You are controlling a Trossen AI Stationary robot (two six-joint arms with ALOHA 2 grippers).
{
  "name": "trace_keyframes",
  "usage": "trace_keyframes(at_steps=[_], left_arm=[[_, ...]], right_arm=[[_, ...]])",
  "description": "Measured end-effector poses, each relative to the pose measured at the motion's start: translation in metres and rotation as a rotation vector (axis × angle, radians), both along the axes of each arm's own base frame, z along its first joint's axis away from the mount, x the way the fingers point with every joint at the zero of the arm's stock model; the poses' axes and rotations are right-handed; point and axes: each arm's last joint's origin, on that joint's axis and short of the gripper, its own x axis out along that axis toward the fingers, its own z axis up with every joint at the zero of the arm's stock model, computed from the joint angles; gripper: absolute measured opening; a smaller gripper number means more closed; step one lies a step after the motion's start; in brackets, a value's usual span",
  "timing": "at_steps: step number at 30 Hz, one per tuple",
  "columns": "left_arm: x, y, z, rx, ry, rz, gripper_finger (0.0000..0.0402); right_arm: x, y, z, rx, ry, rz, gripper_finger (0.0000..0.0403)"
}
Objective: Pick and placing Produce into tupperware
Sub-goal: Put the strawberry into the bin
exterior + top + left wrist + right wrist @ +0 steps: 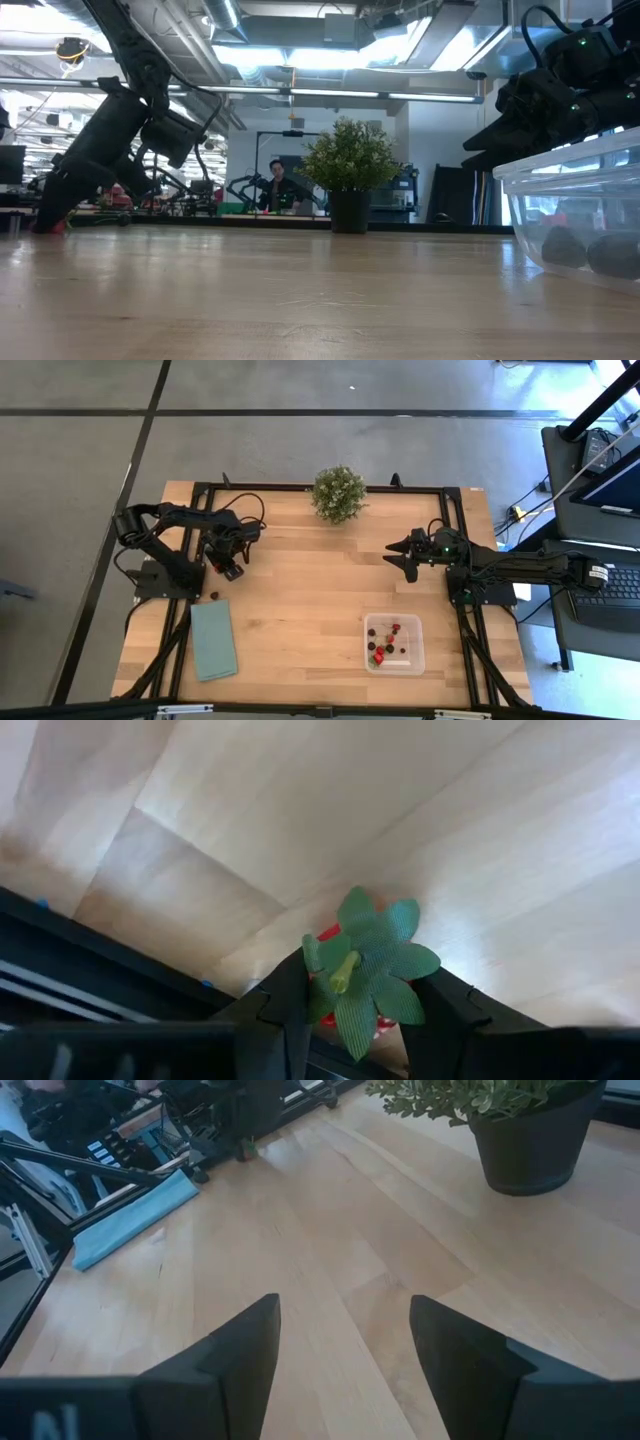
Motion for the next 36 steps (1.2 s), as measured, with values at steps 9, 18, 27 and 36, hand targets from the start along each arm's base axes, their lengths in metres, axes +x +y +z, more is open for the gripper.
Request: trace_keyframes(at_steps=[9,18,27,36], left_arm=[[0.035,-0.001,0.028,-0.248,-0.272,-0.069,0.0110],[0.117,-0.005,0.101,-0.398,-0.934,-0.274,0.0115],[0.195,-0.054,0.186,0.027,-1.581,-0.594,0.0116],[0.238,-0.130,0.171,0.450,-1.721,-0.655,0.0109]], right_arm=[[0.000,0.000,0.001,-0.001,-0.012,0.000,0.0226],[0.000,0.000,0.002,0.015,-0.022,-0.006,0.0226],[0.001,0.000,0.003,0.015,-0.040,-0.006,0.0226],[0.001,0.000,0.004,0.008,-0.048,-0.006,0.0226]])
